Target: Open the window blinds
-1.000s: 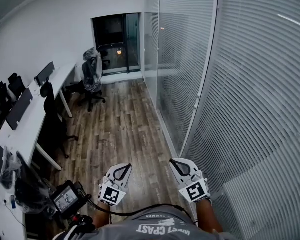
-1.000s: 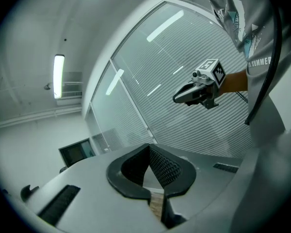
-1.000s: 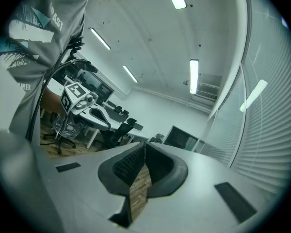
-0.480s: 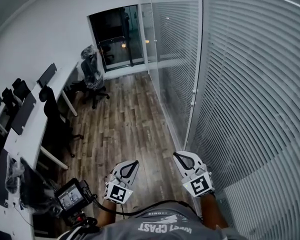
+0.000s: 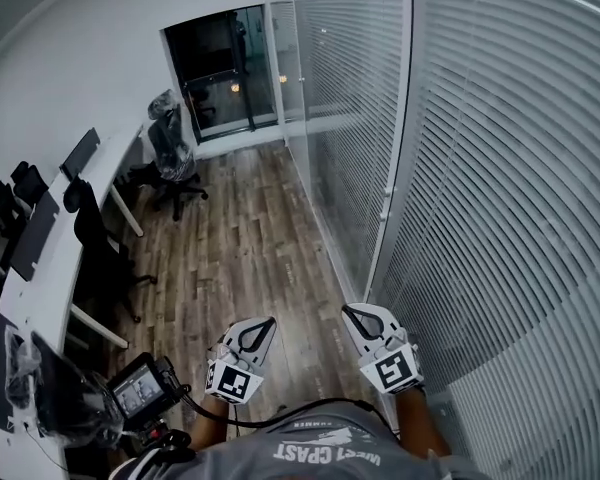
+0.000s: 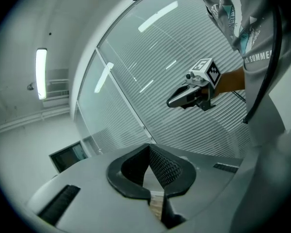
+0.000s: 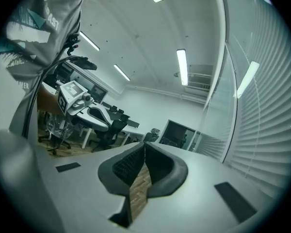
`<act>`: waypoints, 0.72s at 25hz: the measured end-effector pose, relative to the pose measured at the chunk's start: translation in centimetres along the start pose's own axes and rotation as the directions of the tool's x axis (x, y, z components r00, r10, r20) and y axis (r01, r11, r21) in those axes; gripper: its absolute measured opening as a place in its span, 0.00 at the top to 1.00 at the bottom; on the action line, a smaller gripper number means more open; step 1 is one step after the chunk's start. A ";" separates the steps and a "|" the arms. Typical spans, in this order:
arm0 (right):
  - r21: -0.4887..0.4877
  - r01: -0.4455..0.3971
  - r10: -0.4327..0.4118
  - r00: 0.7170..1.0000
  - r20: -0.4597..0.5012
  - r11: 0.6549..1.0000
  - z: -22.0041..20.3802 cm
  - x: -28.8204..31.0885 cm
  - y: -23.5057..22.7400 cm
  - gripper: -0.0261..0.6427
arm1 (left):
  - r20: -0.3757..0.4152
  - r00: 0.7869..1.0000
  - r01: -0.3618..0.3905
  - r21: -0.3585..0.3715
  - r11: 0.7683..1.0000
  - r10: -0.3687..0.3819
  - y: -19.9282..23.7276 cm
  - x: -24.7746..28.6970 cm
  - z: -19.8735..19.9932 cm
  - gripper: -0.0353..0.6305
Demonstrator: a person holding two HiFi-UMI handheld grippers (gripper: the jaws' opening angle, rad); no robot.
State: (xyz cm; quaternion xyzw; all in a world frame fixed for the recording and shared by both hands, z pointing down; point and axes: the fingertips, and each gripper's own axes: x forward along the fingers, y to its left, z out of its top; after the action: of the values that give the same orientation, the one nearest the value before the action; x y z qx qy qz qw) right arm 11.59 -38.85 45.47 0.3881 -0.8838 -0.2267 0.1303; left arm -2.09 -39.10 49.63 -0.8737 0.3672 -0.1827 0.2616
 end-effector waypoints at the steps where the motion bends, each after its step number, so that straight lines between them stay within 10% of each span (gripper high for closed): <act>1: 0.001 0.002 -0.002 1.000 -0.003 1.000 0.5 0.6 -0.8 0.96 | 0.003 1.000 0.004 -0.006 1.000 -0.004 0.9 0.5 0.2 0.94; 18: -0.125 -0.021 0.012 0.997 -0.074 0.992 6.2 13.7 1.7 0.96 | 0.092 0.995 -0.023 -0.058 0.998 0.028 14.0 -1.6 -7.3 0.94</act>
State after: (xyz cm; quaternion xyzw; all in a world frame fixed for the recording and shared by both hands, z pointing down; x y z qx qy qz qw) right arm -1.09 -46.20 41.69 0.3797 -0.8656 -0.2666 0.1887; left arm -14.48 -48.60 46.97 -0.8836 0.3707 -0.1280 0.2559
